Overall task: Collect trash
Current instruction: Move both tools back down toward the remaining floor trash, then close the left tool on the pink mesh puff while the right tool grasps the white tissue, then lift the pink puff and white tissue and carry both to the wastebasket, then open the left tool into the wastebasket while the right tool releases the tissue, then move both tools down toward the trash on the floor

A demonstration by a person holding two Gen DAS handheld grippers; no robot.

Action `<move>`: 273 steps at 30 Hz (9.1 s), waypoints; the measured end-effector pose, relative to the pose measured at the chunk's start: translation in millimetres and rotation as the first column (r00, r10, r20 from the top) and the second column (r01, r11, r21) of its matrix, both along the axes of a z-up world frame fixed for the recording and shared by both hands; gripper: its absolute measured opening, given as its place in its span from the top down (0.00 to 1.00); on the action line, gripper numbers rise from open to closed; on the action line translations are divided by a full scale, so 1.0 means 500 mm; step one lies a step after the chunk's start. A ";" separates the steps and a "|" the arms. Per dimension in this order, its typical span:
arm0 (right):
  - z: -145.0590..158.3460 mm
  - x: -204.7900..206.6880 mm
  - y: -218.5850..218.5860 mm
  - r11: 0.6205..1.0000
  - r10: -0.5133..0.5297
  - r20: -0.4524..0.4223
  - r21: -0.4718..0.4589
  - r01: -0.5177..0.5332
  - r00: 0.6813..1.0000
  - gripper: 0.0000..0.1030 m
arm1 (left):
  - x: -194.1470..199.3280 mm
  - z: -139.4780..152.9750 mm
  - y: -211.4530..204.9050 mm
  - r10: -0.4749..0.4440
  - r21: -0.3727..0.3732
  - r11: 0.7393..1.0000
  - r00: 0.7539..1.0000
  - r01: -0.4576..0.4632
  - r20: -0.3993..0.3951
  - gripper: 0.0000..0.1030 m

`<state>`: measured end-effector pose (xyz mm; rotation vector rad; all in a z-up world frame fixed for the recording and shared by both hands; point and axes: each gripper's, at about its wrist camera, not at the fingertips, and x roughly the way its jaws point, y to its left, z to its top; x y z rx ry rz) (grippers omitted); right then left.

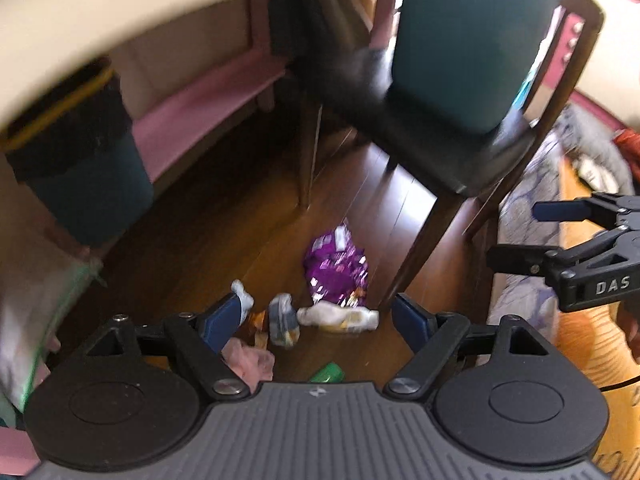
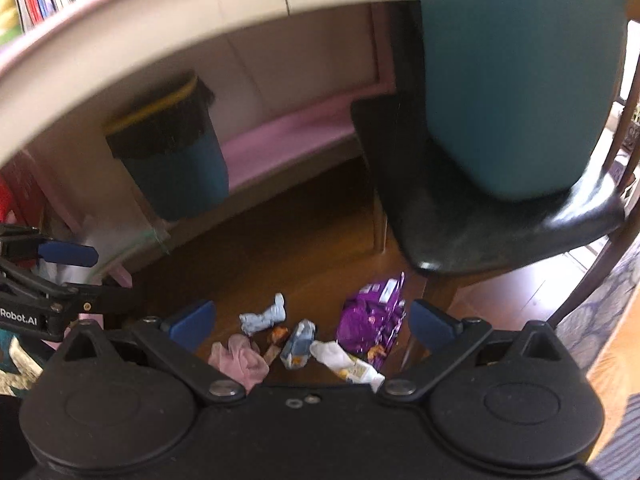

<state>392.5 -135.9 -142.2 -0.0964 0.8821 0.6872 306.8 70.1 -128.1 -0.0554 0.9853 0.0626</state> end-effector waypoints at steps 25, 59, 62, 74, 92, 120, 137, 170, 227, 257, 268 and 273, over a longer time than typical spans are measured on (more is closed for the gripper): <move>-0.508 0.157 0.228 0.952 0.184 -0.238 -0.197 -0.233 0.954 0.10 | 0.176 -0.554 0.170 0.078 0.041 0.997 0.888 -0.066 -0.452 0.20; -0.783 0.254 0.326 0.903 0.212 -0.306 -0.303 -0.306 0.928 0.96 | 0.211 -0.881 0.267 0.208 -0.016 0.958 0.736 -0.285 -0.645 0.74; -0.759 0.245 0.319 0.917 0.198 -0.300 -0.280 -0.285 0.933 0.98 | 0.213 -0.862 0.266 0.214 0.000 0.961 0.746 -0.276 -0.631 0.80; -0.592 0.208 0.249 0.978 0.055 -0.330 -0.171 -0.117 0.942 0.98 | 0.189 -0.716 0.253 0.254 0.012 0.953 0.779 -0.302 -0.572 0.82; -0.177 0.057 0.106 0.997 0.066 -0.195 -0.029 -0.073 0.979 0.98 | 0.120 -0.296 0.091 0.188 -0.028 0.978 0.924 -0.209 -0.333 0.81; 0.266 -0.035 -0.235 0.985 -0.102 0.178 0.157 0.074 0.979 0.98 | 0.083 0.196 -0.259 -0.002 0.045 0.999 0.998 -0.001 0.063 0.81; 0.452 0.088 -0.322 0.955 -0.262 0.364 0.228 0.188 0.894 0.98 | 0.243 0.419 -0.360 -0.091 0.054 0.995 0.955 0.079 0.282 0.81; 0.420 0.478 -0.257 0.958 -0.287 0.315 0.076 0.278 0.905 0.98 | 0.687 0.436 -0.380 -0.051 0.018 0.999 0.970 0.048 0.239 0.81; 0.447 0.127 -0.278 0.981 -0.174 0.323 0.137 0.136 0.930 0.14 | 0.298 0.468 -0.307 -0.086 0.079 0.995 0.960 0.067 0.265 0.28; 0.136 -0.008 -0.086 0.998 -0.038 0.105 0.062 0.032 0.994 0.01 | 0.063 0.158 -0.085 -0.037 0.030 0.999 0.995 0.034 0.087 0.26; -0.067 0.035 0.001 1.000 -0.018 -0.033 -0.016 0.018 0.999 0.01 | 0.084 -0.057 0.010 0.002 -0.027 1.000 0.997 -0.004 -0.075 0.13; -0.177 0.066 0.052 0.995 0.013 -0.096 -0.093 -0.022 0.995 0.01 | 0.097 -0.183 0.043 -0.010 -0.049 0.999 0.983 0.001 -0.182 0.13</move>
